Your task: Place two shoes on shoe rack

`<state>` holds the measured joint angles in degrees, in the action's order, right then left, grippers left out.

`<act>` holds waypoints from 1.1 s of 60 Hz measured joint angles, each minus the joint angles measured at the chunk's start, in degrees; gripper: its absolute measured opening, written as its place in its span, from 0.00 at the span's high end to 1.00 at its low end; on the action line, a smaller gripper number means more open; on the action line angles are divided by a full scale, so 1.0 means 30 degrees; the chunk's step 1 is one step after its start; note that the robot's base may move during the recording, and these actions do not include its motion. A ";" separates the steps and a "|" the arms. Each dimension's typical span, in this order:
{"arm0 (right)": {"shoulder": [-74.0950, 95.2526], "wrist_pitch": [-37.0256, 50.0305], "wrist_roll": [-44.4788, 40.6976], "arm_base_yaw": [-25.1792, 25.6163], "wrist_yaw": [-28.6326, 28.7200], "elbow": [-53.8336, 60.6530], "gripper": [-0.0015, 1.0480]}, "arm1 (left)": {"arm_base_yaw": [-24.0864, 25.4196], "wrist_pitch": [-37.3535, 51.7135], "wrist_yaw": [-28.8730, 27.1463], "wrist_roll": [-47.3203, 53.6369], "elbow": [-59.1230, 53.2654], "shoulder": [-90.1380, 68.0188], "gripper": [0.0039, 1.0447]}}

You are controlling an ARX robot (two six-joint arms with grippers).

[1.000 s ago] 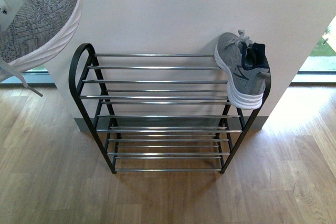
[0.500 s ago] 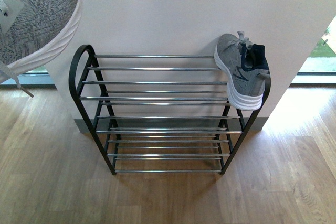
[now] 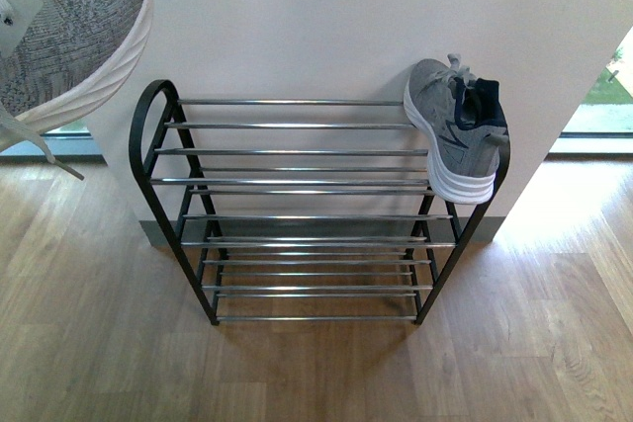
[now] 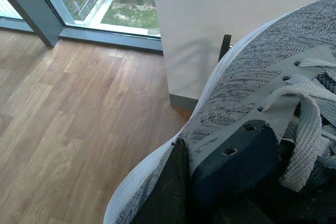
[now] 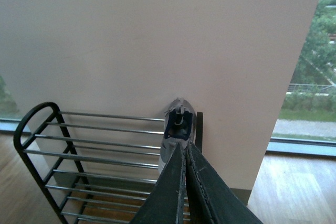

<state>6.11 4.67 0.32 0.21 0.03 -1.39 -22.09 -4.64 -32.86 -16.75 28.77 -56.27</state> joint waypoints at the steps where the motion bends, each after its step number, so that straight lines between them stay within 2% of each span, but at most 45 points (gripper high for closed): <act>1: -0.0576 -0.0714 0.0000 0.0000 0.0044 0.0015 0.98 | 0.0000 0.0000 0.0007 0.0000 0.0000 0.0000 0.99; 7: -0.1858 -0.1464 0.0000 -0.0022 -0.0022 0.0015 0.98 | 0.0000 0.0000 -0.0036 0.0000 0.0000 0.0000 0.99; 30: -0.1909 -0.1494 -0.0015 -0.0029 -0.0015 0.0015 0.98 | 0.0000 0.0000 0.0000 0.0000 0.0000 0.0000 0.99; 36: -0.1916 -0.1494 -0.0029 -0.0029 -0.0015 0.0015 0.84 | 0.0015 0.0211 0.0182 0.0168 -0.0044 0.0000 0.99; 45: -0.1916 -0.1494 -0.0029 -0.0029 -0.0015 0.0015 0.60 | 0.0510 0.2688 0.1617 0.0984 0.0874 -0.2135 0.99; 52: -0.1916 -0.1494 -0.0029 -0.0029 -0.0015 0.0015 0.37 | 0.0867 0.2769 0.2994 0.0291 0.4962 -0.7249 0.99; 58: -0.1916 -0.1494 -0.0029 -0.0029 -0.0022 0.0015 0.14 | 0.0641 0.1734 0.3286 -0.2317 0.9369 -1.2218 0.99; 61: -0.1916 -0.1494 -0.0029 -0.0029 -0.0015 0.0015 0.08 | 0.0423 0.1231 0.3439 -0.3628 1.0921 -1.3952 0.99; 66: -0.1916 -0.1494 -0.0029 -0.0029 -0.0015 0.0015 0.09 | -0.0022 0.0393 0.3920 -0.5646 1.3070 -1.6327 0.99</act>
<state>0.36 0.19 0.23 0.12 -0.01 -1.34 -22.15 -3.46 -21.10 -33.69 67.99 -105.25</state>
